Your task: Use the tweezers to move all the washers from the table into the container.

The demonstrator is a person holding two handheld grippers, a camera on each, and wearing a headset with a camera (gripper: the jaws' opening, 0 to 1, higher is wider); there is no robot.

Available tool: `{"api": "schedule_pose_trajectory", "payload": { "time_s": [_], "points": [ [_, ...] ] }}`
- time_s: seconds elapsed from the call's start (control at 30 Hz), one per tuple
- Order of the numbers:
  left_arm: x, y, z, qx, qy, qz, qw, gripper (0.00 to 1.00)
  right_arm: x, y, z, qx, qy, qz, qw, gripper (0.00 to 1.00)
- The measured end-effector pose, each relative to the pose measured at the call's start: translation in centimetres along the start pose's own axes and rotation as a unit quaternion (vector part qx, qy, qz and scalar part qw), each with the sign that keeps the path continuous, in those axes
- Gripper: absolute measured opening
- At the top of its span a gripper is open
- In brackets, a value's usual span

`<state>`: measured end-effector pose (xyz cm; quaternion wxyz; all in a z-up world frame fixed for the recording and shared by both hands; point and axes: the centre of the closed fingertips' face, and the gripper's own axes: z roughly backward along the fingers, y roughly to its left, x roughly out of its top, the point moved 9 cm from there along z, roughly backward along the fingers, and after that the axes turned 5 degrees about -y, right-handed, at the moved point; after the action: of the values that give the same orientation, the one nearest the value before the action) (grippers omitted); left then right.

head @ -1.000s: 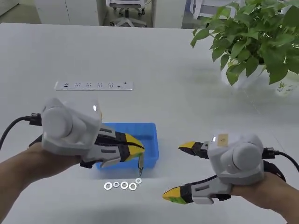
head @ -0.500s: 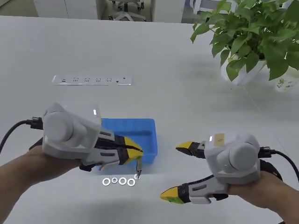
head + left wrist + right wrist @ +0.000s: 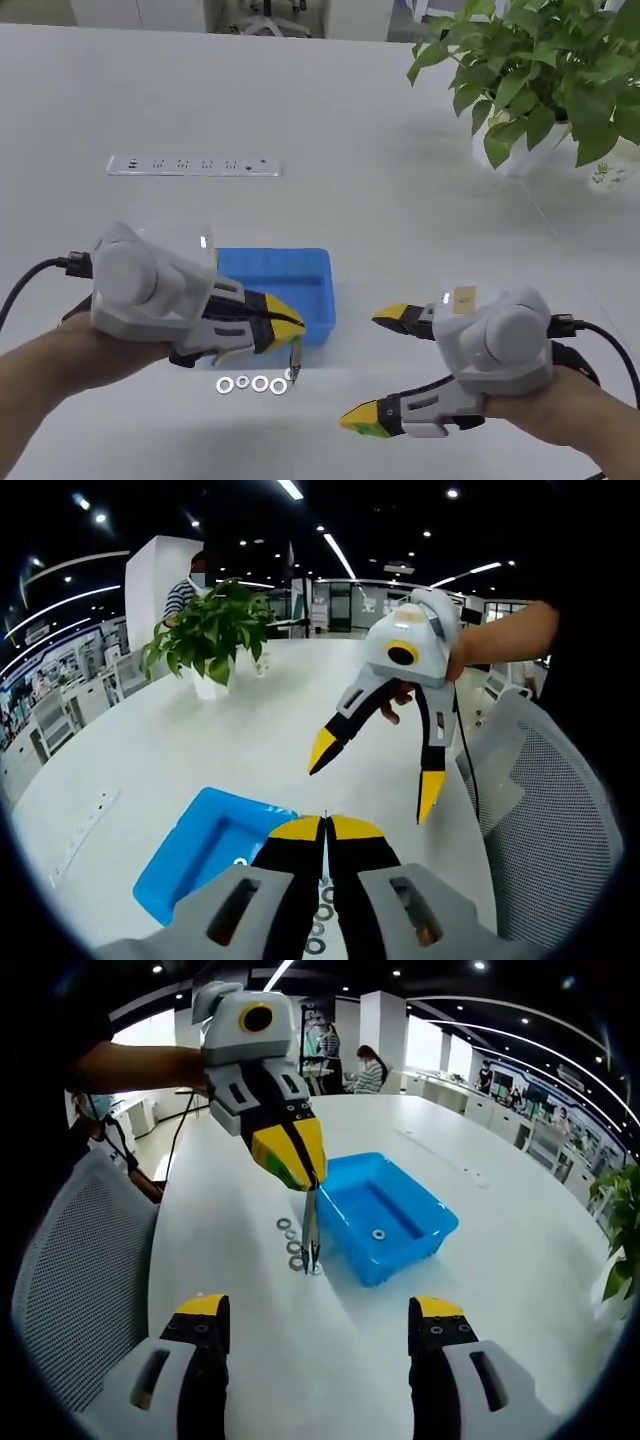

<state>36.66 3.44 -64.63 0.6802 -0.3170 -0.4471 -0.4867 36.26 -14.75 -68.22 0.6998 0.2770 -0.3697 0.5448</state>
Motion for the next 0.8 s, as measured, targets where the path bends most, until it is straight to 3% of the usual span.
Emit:
{"api": "schedule_pose_trajectory", "payload": {
  "time_s": [0.6,0.8],
  "points": [
    [-0.02,0.08,0.04,-0.008,0.0,-0.004,1.0,0.05,-0.01,0.23,-0.31,0.009,0.001,0.004,1.0,0.72],
    [-0.04,-0.03,0.06,-0.012,0.003,-0.007,0.9999,0.05,0.21,0.22,-0.72,0.02,-0.007,0.013,0.9997,0.63]
  ]
}}
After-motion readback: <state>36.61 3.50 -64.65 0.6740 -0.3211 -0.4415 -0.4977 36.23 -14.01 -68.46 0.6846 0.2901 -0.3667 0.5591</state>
